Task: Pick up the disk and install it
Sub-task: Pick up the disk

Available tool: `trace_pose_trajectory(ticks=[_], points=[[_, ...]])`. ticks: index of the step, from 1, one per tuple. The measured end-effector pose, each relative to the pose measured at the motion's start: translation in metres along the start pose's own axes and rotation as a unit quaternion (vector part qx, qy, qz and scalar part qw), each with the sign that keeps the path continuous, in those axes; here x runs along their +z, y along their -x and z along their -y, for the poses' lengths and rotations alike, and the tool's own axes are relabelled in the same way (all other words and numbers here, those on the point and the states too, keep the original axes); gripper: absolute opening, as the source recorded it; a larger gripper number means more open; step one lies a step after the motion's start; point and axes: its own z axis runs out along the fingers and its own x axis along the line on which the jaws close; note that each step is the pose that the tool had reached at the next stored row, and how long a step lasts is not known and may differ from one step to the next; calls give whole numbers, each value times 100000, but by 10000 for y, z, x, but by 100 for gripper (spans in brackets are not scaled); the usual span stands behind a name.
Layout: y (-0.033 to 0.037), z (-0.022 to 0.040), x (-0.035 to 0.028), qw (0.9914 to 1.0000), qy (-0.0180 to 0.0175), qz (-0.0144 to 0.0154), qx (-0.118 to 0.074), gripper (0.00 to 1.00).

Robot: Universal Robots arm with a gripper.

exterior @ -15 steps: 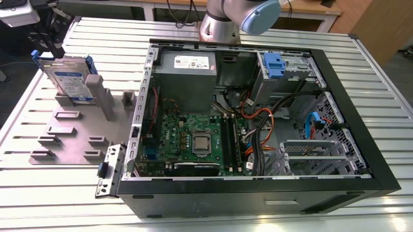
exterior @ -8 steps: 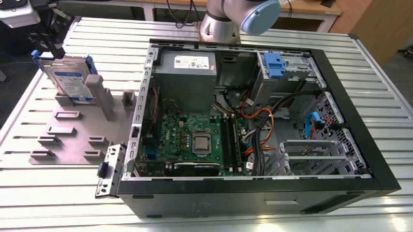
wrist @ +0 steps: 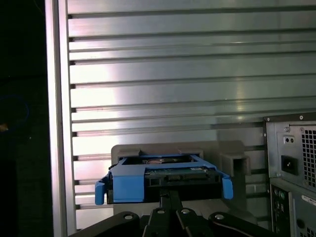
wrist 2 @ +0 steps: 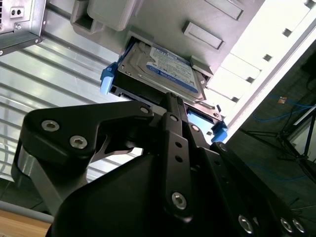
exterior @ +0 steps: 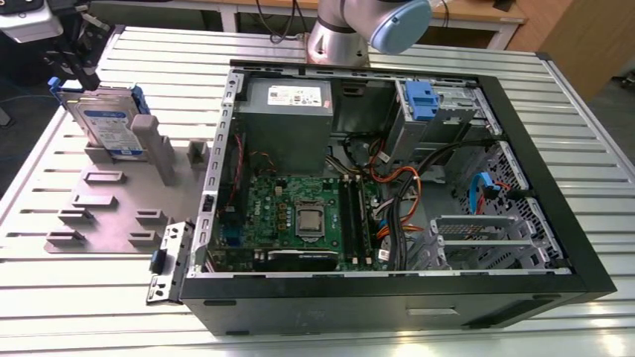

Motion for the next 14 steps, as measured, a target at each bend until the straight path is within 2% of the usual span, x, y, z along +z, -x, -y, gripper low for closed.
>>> trace_pose_trajectory(ticks=[4, 8, 14], points=[[0, 0, 0, 99979, 60, -83, -2068, 11], [0, 0, 1, 99879, 138, -198, -4912, 11], [0, 0, 0, 99862, 145, -220, -5238, 11]])
